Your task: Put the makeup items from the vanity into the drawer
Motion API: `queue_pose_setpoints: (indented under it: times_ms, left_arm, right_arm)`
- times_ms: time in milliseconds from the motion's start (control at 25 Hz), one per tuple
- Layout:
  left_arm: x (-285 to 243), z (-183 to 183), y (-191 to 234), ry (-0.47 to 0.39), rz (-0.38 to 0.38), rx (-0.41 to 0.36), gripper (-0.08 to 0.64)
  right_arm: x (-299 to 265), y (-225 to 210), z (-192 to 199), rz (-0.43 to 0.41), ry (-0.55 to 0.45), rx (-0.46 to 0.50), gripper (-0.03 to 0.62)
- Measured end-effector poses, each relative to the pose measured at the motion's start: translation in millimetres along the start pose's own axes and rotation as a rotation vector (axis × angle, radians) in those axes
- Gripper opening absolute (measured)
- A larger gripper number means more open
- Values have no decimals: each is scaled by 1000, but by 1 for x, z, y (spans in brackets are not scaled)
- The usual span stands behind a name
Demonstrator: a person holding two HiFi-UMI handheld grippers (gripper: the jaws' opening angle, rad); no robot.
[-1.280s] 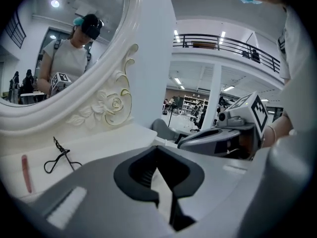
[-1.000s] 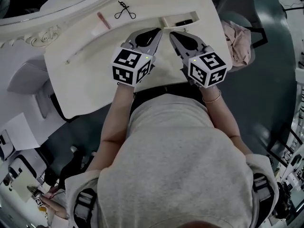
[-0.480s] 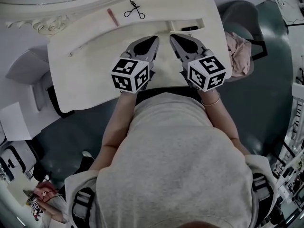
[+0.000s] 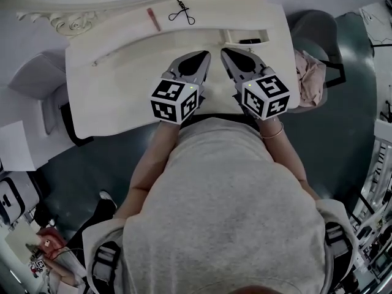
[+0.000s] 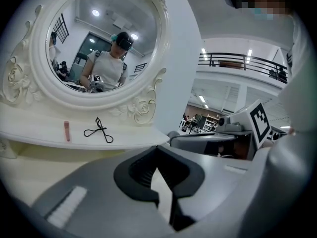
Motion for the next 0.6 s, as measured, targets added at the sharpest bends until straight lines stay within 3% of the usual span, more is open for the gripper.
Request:
queue_pose_setpoints:
  times_ms: [400,600]
  left_arm:
    - [0,0,1,6,-20,-9,9]
    - [0,-1,1,6,-18,-17,9]
  right_arm:
    - [-1,0,-1,-16,14,18,8]
    - [-3,1,-9,-57,71,109,8]
Point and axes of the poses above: the fingertips, and each gripper's own axes: x backward along the fingers, y to its left, z out of its underside, the point moved 10 cm from there along x, backward along the fingers, and after that the axes turned 10 degrees about -z, right-handed, at the moved point
